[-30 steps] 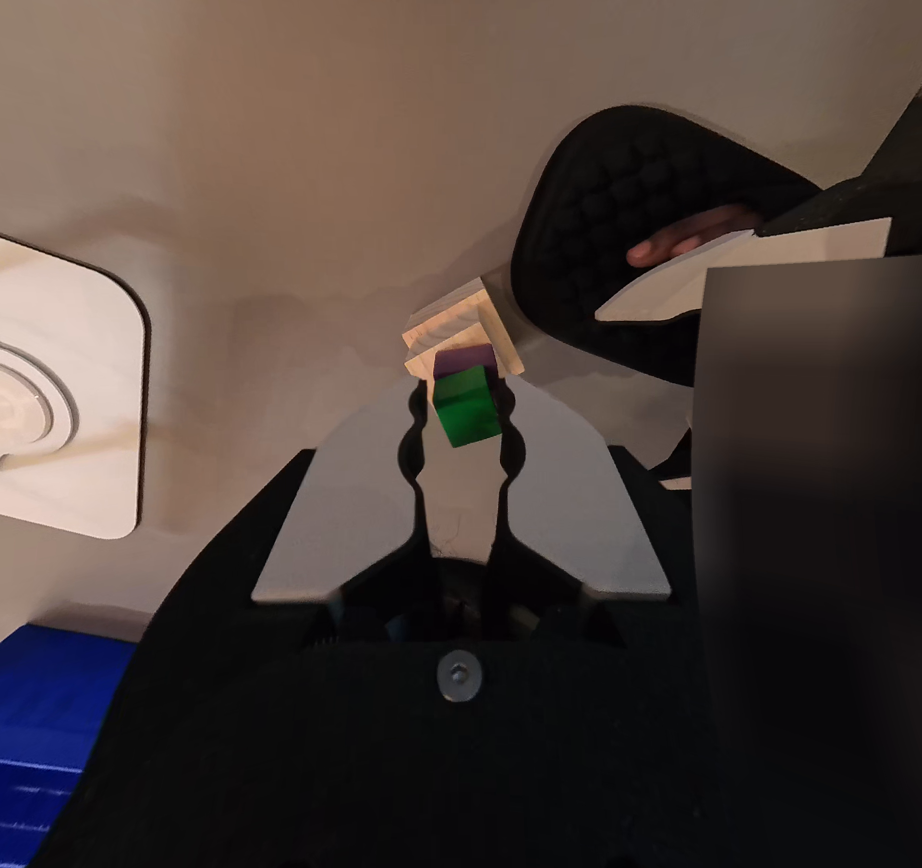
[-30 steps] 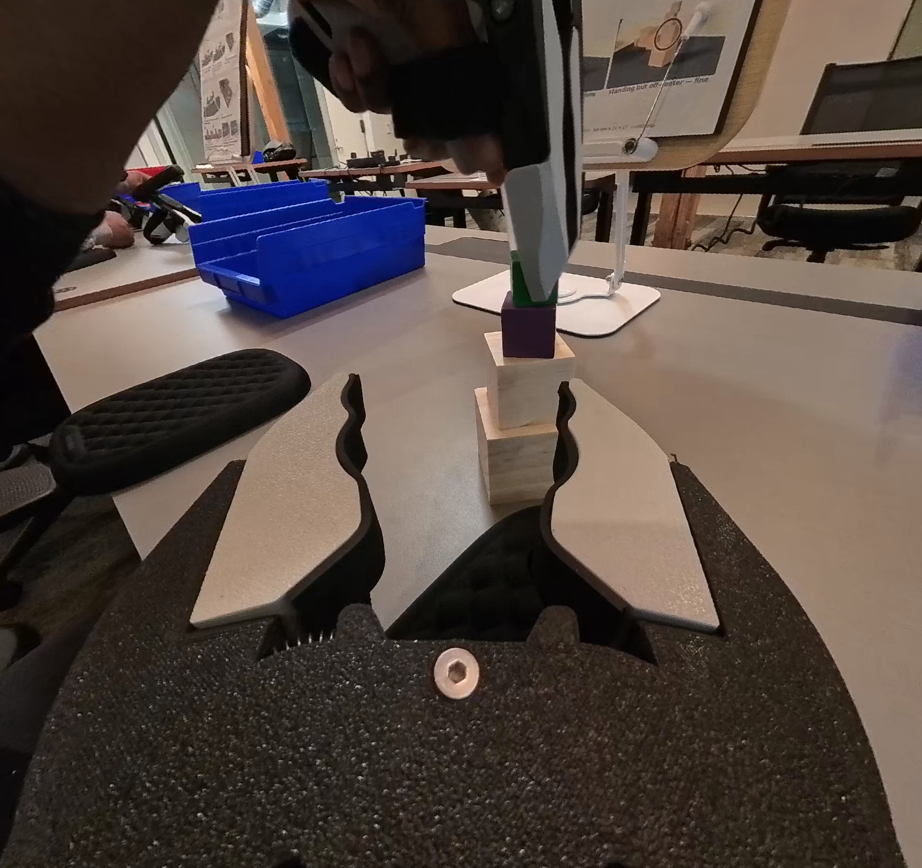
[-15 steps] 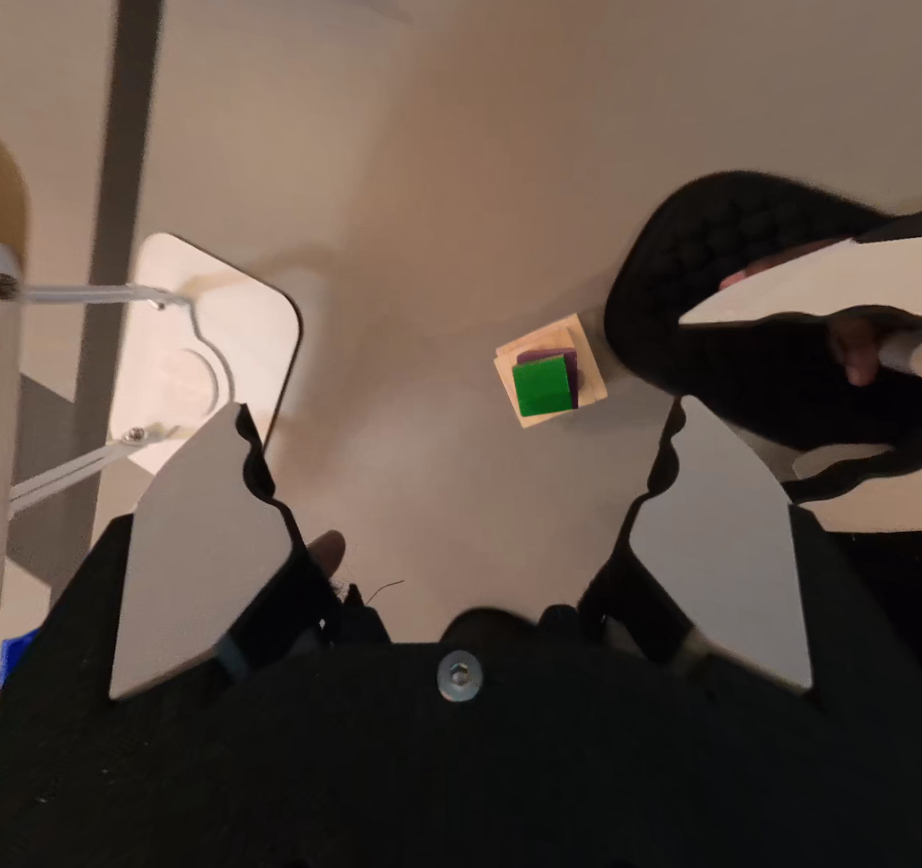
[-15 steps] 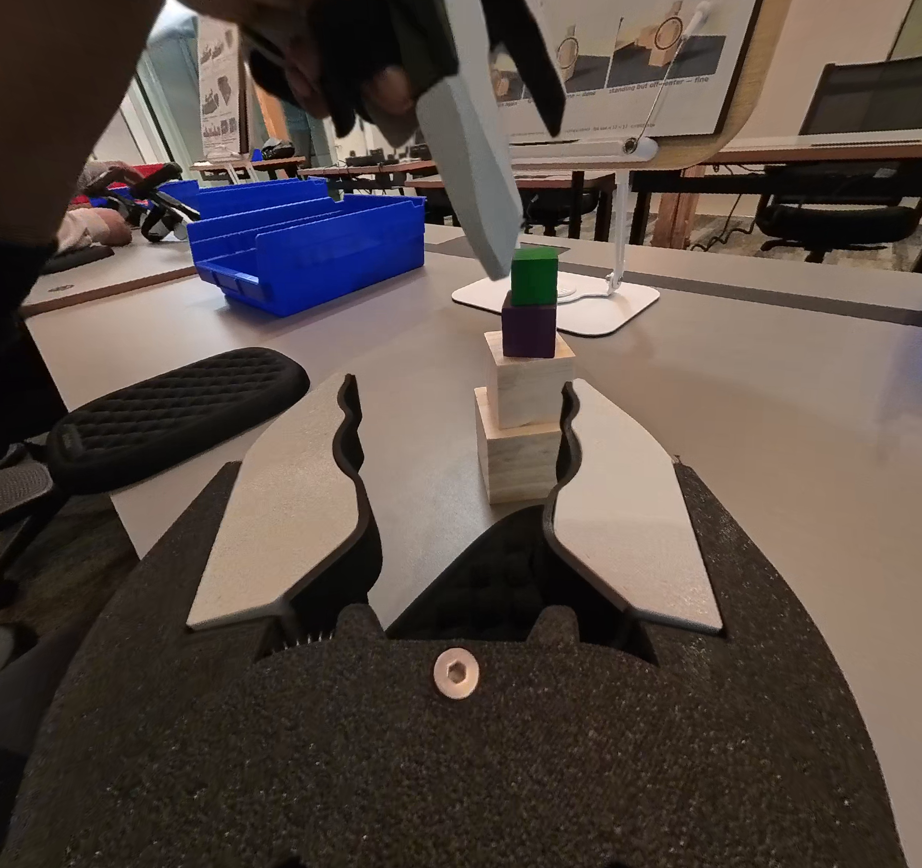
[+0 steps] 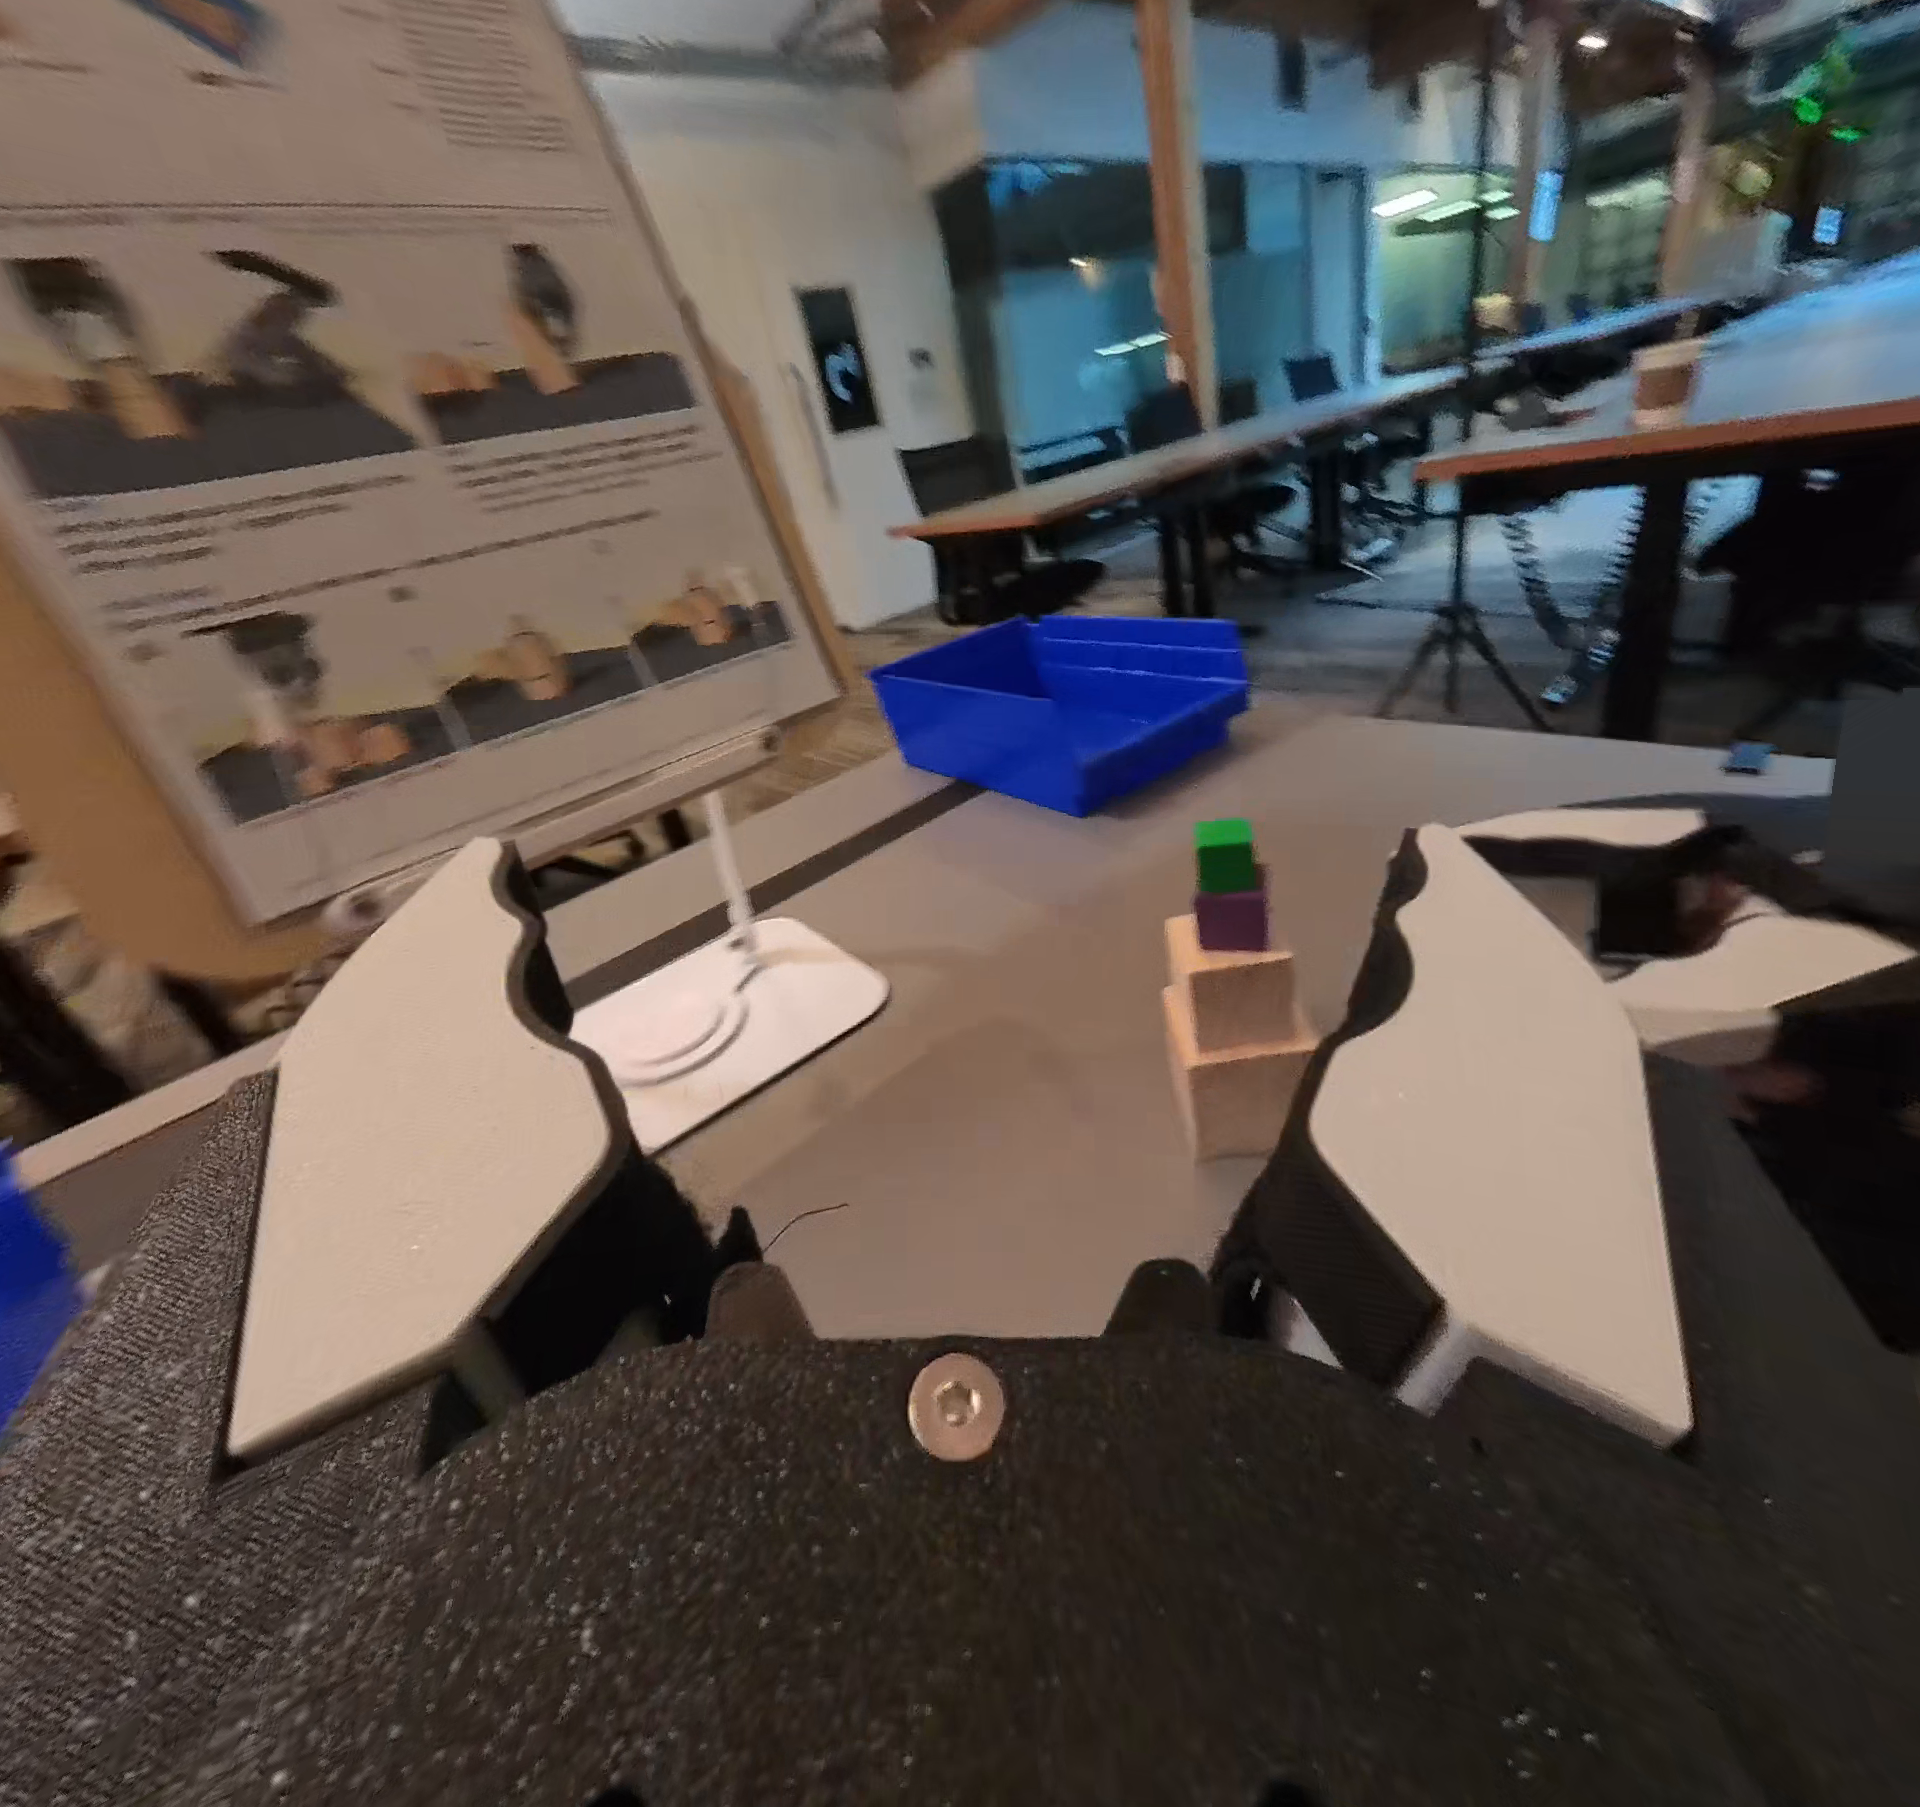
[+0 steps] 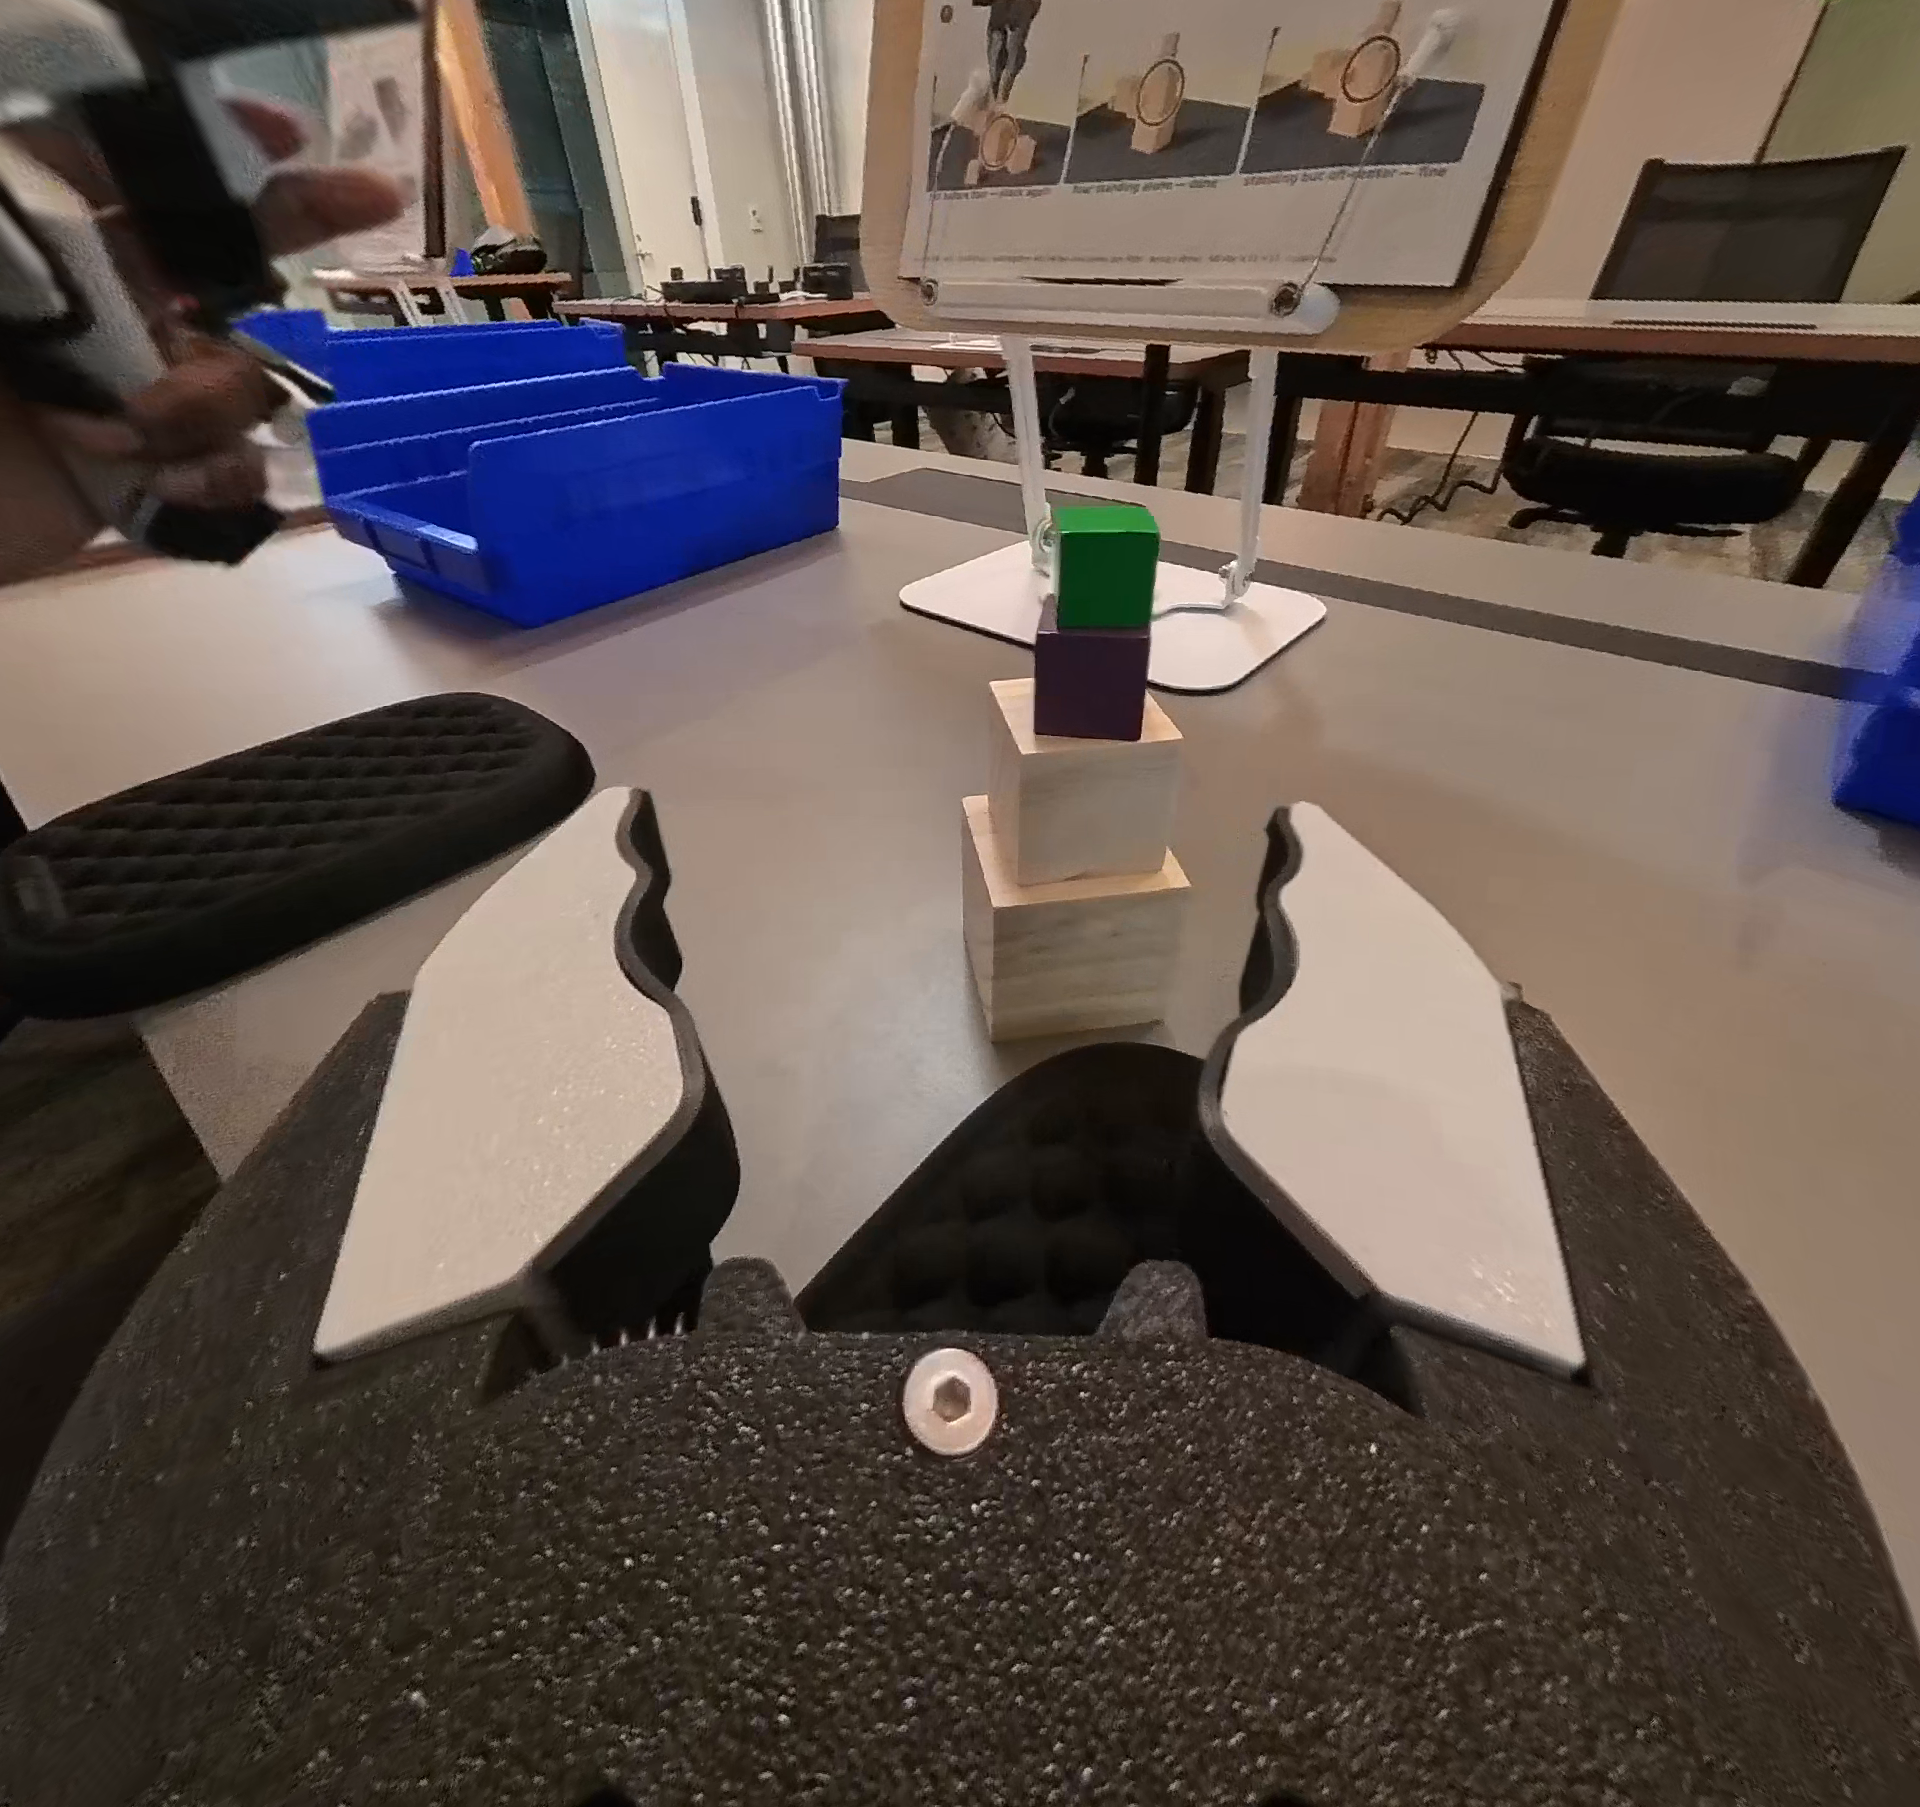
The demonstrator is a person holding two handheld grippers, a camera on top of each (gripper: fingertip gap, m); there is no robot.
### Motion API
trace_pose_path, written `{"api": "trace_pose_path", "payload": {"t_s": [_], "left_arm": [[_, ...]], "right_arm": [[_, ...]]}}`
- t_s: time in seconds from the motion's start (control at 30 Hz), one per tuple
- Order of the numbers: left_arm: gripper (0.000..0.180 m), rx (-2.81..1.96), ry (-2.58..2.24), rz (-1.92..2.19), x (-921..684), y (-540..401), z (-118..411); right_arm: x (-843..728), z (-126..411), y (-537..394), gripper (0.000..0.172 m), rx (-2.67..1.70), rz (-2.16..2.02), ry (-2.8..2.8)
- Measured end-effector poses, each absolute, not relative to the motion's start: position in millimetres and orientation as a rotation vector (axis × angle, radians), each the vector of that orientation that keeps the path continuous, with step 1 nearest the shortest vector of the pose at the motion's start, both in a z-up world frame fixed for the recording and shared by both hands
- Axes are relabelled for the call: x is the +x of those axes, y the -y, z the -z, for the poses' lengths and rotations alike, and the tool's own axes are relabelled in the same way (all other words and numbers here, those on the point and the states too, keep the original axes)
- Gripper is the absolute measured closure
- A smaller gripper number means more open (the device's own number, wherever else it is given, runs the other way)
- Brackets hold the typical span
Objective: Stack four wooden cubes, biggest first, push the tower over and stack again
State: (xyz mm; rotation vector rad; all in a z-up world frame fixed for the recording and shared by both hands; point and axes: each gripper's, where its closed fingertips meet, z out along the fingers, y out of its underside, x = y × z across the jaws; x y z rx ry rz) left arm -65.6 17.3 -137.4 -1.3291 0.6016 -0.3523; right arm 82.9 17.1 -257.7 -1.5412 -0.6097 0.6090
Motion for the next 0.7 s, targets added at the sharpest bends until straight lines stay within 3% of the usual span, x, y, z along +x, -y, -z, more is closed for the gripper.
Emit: {"api": "trace_pose_path", "payload": {"t_s": [0.23, 0.7], "left_arm": [[0.035, -1.307, -0.451, 0.188, -115.7, -4.8, 179.5], [0.036, -1.348, -0.446, 0.225, -117.9, -10.5, 225.4]], "right_arm": [[79.5, 265.3, -20.6, 0.04, -1.575, -0.454, 0.648], [81.7, 268.5, -25.7, 0.041, -1.626, -0.508, 0.617]]}}
